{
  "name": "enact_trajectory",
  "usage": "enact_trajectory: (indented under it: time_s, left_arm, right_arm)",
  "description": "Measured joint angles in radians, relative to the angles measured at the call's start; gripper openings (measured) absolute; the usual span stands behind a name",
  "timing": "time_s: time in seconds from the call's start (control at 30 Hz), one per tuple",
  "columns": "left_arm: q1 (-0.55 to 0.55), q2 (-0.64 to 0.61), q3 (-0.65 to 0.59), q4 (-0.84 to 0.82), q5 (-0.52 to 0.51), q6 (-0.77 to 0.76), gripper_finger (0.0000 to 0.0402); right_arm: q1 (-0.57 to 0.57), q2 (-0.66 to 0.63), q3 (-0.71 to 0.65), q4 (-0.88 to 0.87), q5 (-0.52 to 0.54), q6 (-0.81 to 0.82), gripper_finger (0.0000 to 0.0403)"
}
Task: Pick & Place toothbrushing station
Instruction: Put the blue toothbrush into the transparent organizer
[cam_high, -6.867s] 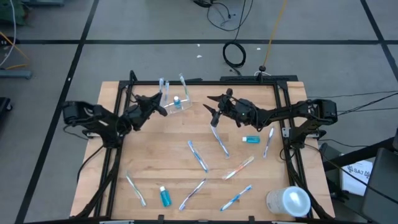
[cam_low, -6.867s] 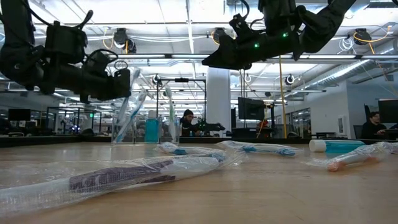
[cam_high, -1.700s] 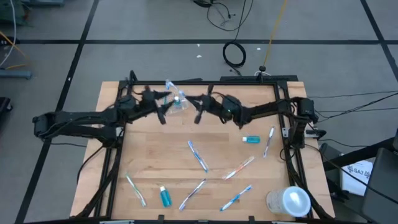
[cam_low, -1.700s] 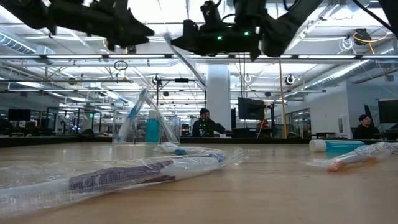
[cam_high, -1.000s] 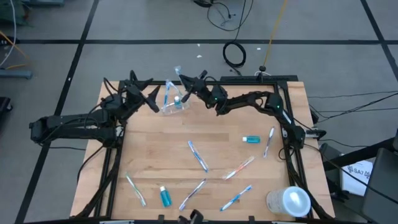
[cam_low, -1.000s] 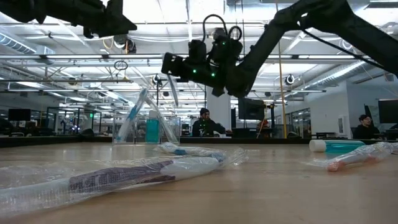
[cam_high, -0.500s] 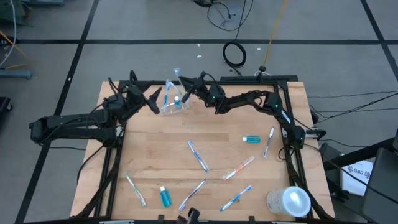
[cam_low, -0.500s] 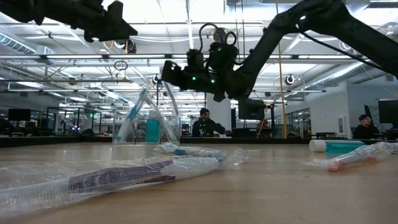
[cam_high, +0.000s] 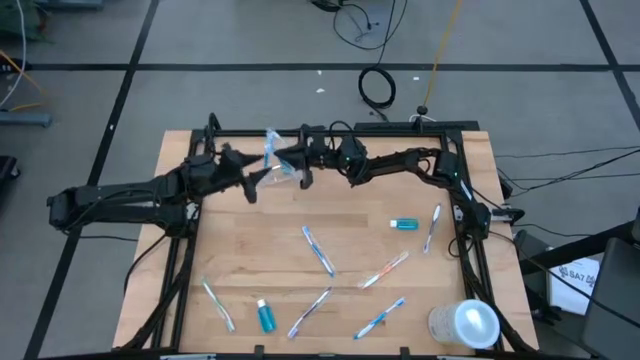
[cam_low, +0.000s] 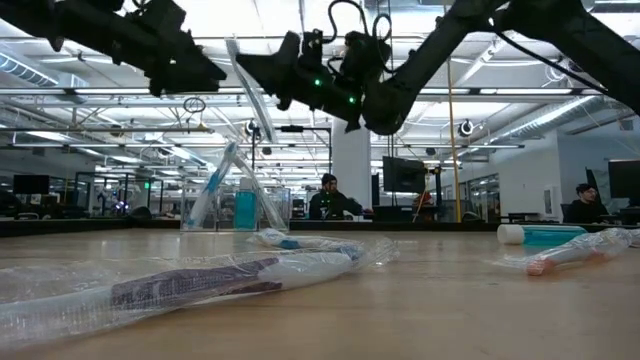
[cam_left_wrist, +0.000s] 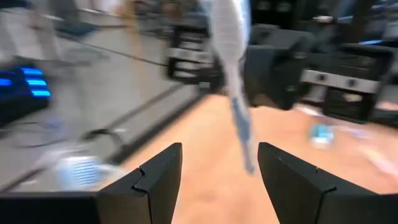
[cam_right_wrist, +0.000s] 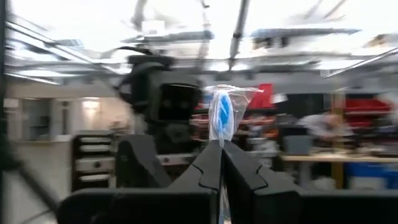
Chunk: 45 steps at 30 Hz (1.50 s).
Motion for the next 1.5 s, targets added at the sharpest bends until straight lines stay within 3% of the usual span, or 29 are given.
enact_trajectory:
  time_s: [0.13,0.4,0.73,0.83,1.23,1.33,1.5]
  left_arm:
    - [0.000,0.042,0.000,0.066,0.091,-0.072,0.0218]
    - [0.000,0.187,0.000,0.185,0.101,-0.088,0.0218]
    - [0.000,0.159,0.000,0.185,0.097,-0.094,0.0216]
    - [0.000,0.141,0.000,0.151,0.097,-0.093,0.0192]
    - [0.000,0.134,0.000,0.120,0.097,-0.072,0.0024]
    - [-0.002,0.133,0.000,0.106,0.099,-0.077,0.0012]
    - [-0.007,0.133,0.000,0.064,0.094,-0.122,0.0026]
  right_arm:
    - [0.028,-0.002,0.000,-0.019,-0.018,0.000,0.0000]
    - [0.067,-0.002,-0.001,-0.036,-0.019,-0.041,0.0000]
    - [0.038,-0.003,-0.001,-0.067,-0.017,-0.018,0.0000]
    - [0.031,-0.003,-0.001,-0.080,-0.016,-0.018,0.0000]
    - [0.028,-0.003,0.000,-0.171,-0.016,-0.030,0.0000]
    - [0.029,-0.003,0.000,-0.177,-0.016,-0.036,0.0004]
    - [0.029,-0.003,-0.001,-0.192,-0.016,0.006,0.0028]
